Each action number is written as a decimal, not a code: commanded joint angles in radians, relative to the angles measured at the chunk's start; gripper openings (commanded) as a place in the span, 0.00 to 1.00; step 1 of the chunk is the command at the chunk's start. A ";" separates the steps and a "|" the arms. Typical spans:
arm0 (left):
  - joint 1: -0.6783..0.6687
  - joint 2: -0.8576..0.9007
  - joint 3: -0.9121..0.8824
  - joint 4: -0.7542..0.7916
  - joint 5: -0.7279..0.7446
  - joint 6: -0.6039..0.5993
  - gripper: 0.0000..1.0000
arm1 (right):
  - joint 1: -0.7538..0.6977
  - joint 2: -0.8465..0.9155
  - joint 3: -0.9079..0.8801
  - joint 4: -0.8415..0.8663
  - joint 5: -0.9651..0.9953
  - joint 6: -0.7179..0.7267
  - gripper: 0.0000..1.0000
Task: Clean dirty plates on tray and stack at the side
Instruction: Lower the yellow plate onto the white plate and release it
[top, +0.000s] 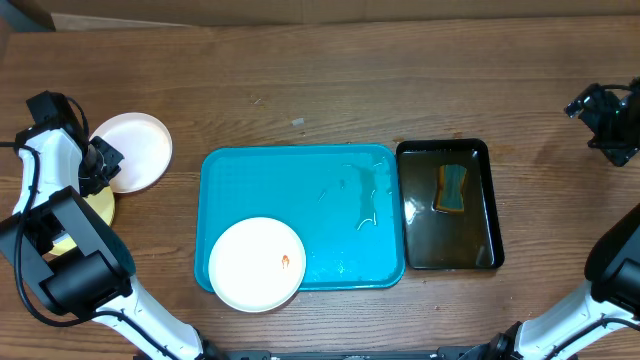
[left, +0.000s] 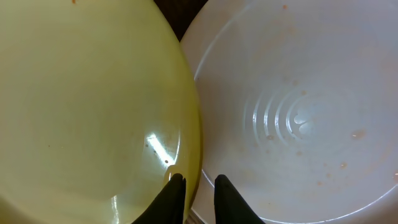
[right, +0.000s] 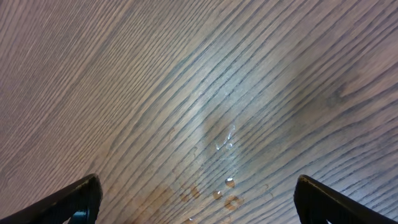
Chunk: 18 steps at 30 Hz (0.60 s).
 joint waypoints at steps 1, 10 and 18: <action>-0.003 0.005 -0.018 0.004 -0.002 -0.010 0.18 | -0.004 -0.024 0.017 0.004 0.000 0.005 1.00; -0.004 0.005 -0.047 0.032 -0.002 -0.010 0.13 | -0.004 -0.024 0.017 0.004 0.000 0.005 1.00; -0.014 0.005 -0.024 0.099 0.114 -0.009 0.04 | -0.004 -0.024 0.017 0.004 0.000 0.005 1.00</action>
